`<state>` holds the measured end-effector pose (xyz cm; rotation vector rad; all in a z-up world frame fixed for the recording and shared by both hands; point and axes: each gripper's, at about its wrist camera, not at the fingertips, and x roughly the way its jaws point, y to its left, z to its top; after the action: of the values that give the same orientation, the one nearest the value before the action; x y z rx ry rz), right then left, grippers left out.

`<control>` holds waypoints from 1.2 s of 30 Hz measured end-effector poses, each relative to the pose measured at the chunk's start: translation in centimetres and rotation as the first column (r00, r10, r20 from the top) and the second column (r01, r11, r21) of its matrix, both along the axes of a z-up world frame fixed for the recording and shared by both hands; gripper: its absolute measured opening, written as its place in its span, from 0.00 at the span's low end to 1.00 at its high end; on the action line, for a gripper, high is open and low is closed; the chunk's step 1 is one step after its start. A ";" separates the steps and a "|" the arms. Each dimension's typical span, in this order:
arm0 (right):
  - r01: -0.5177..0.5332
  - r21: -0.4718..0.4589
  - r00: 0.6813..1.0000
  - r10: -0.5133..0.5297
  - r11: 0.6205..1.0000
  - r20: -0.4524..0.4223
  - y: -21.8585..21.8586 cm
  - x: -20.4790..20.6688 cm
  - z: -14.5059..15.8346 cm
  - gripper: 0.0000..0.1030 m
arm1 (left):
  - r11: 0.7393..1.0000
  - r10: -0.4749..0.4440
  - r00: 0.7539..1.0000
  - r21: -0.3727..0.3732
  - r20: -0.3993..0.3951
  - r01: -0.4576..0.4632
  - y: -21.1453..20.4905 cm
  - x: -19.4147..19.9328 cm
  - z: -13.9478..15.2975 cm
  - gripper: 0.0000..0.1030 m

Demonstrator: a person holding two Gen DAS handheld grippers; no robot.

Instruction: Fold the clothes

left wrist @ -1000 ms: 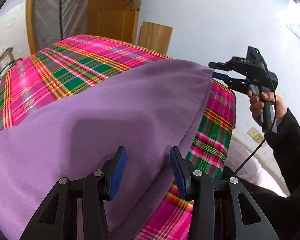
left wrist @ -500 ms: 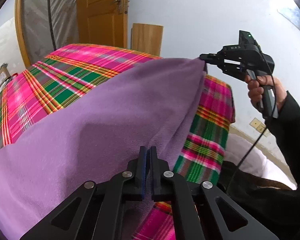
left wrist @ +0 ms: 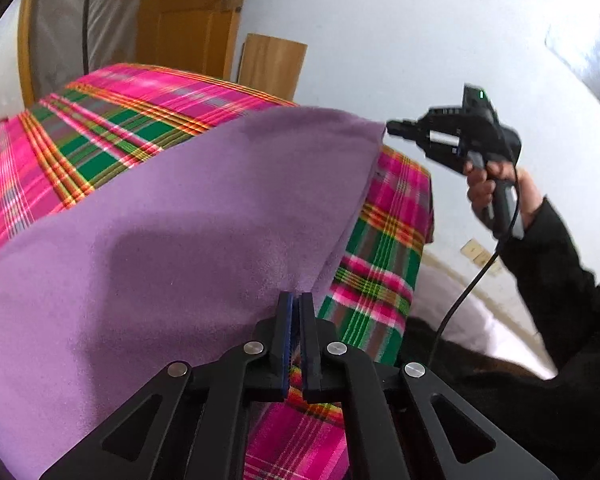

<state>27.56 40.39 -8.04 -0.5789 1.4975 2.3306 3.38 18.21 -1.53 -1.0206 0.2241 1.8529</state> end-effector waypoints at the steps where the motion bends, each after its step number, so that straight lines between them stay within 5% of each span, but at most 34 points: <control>1: 0.018 0.012 1.000 -0.018 1.000 -0.001 0.1 0.3 0.2 0.15 | 1.000 0.001 1.000 0.025 0.011 -0.001 -0.4 -0.1 0.4 0.05; 7: 0.064 0.107 0.998 -0.065 0.992 0.003 0.6 0.7 1.9 0.29 | 0.993 0.088 0.996 0.085 0.001 -0.088 -2.2 -1.0 1.9 0.13; 13: -0.119 0.174 0.991 0.105 0.978 0.085 1.3 -4.3 2.9 0.34 | 0.981 0.186 0.982 0.038 0.037 -0.188 -3.6 -2.8 0.4 0.13; 22: -0.386 0.078 0.898 0.354 0.919 0.261 3.0 -11.2 -0.2 0.40 | 0.980 0.199 0.979 0.015 0.052 -0.200 -3.6 -3.4 -0.9 0.16; 24: -0.403 0.090 0.895 0.371 0.911 0.246 3.0 -11.4 -0.2 0.35 | 0.980 0.199 0.978 0.018 0.055 -0.201 -3.6 -3.4 -0.9 0.16; 26: -0.408 0.115 0.899 0.377 0.906 0.222 2.9 -11.3 0.3 0.14 | 0.979 0.199 0.978 0.021 0.056 -0.200 -3.5 -3.4 -0.9 0.16; 28: -0.402 0.162 0.902 0.359 0.901 0.238 2.6 -11.2 0.8 0.05 | 0.979 0.199 0.978 0.024 0.057 -0.200 -3.5 -3.5 -0.9 0.16; 36: -0.303 0.293 0.951 0.270 0.907 0.149 2.7 -10.8 4.0 0.01 | 0.979 0.199 0.978 0.034 0.063 -0.201 -3.6 -3.6 -0.9 0.16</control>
<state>16.76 43.04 -4.04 -0.8678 1.0193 2.6385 -0.25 14.61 -2.47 -1.1012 0.0492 1.9961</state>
